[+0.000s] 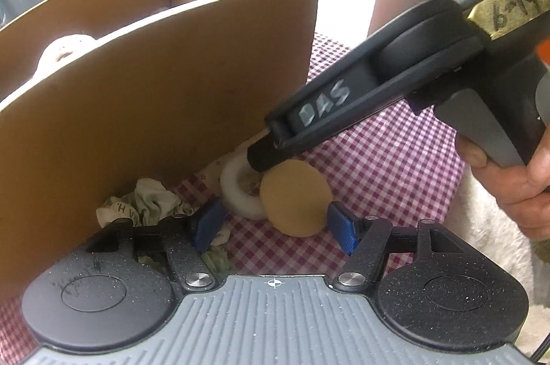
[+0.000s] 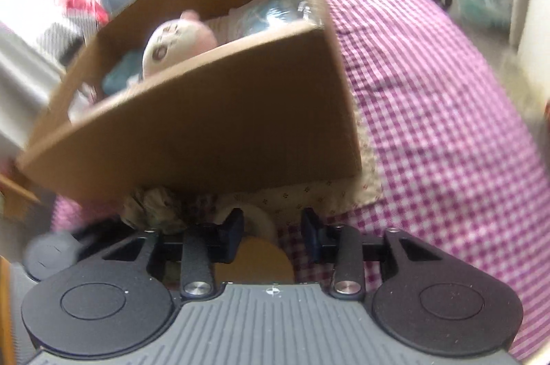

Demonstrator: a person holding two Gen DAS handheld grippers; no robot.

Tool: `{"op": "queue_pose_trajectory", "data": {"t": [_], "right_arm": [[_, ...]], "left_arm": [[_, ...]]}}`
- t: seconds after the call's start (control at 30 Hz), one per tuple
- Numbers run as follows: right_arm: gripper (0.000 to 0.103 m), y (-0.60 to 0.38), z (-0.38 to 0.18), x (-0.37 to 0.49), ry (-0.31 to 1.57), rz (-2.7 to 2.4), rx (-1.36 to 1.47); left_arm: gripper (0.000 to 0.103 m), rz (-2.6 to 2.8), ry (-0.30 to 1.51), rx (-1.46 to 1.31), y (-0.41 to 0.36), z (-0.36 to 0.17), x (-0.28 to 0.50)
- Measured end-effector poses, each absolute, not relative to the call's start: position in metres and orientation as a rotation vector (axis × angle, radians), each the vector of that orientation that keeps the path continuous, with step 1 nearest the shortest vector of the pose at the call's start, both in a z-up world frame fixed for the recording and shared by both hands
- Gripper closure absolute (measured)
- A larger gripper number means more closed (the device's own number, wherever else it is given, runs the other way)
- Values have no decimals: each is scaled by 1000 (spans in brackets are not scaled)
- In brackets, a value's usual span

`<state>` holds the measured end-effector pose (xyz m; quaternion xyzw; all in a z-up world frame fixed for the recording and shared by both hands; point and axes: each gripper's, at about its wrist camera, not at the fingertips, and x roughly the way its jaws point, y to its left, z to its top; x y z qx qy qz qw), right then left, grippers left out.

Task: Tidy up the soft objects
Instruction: 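Close the right gripper on the rim of the white tape roll, then carry the tape roll into the box beside the plush toy and release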

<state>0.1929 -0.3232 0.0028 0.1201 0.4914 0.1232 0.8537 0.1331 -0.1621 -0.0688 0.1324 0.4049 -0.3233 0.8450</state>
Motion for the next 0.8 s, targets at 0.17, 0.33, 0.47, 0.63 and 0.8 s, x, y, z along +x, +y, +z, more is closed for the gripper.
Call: {"op": "queue_pose_trajectory", "data": {"t": [0.17,0.33,0.47,0.63,0.8], "right_arm": [[76,-294,6,196,1044,297,46],[85,-275,8,190,992,287,-78],[88,-270,22,166,887,259,-102],[88,-272,34,145,773,221,-131],[88,-268,50,130,700,215,-151]], "left_arm": [[36,-694,842,275,-161,-69,135],[36,-695,827,263,-160,-68,136],[36,-684,795,248,-149,-61,131],[35,-665,735,207,-138,-47,122],[36,-638,695,183,-133,-32,112]]}}
